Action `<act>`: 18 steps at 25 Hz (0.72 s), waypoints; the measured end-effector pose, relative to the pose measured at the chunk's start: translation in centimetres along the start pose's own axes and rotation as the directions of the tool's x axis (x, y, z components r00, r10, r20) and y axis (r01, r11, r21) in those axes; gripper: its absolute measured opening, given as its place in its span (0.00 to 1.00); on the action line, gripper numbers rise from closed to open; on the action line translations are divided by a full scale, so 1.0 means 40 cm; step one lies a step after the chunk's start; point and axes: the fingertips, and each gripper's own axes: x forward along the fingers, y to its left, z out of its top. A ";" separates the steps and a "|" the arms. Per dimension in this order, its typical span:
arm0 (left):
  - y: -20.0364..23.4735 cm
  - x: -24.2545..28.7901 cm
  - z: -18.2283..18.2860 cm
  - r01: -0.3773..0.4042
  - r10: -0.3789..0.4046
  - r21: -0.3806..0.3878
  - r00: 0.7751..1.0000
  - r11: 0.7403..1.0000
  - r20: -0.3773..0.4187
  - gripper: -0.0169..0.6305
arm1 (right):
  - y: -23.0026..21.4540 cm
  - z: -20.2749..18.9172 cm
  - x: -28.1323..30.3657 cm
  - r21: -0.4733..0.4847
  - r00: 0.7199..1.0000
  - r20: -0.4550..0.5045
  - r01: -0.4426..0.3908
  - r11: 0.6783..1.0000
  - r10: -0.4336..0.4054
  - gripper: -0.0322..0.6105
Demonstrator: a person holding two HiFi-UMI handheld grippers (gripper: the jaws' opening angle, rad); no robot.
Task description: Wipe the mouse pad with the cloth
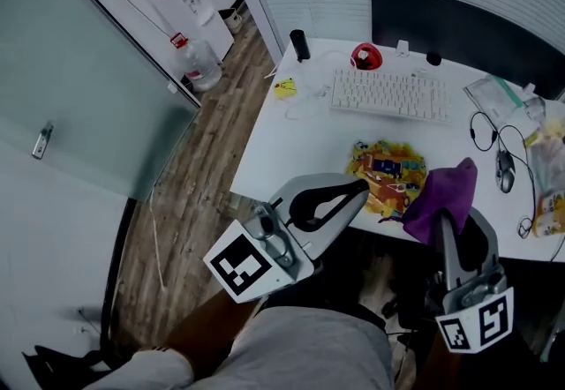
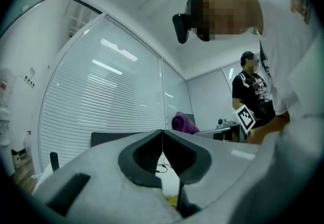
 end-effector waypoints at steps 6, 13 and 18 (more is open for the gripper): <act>-0.081 -0.037 0.022 -0.051 0.051 0.015 0.999 0.999 0.016 0.05 | 0.073 0.029 -0.055 -0.053 0.993 0.066 -0.100 0.994 0.103 0.15; -0.168 -0.082 0.037 -0.100 0.099 0.040 0.995 0.994 0.010 0.05 | 0.155 0.060 -0.113 -0.116 0.974 0.101 -0.190 0.975 0.202 0.15; -0.202 -0.105 0.053 -0.112 0.112 0.052 0.994 0.992 0.009 0.05 | 0.198 0.071 -0.141 -0.141 0.967 0.106 -0.217 0.966 0.233 0.15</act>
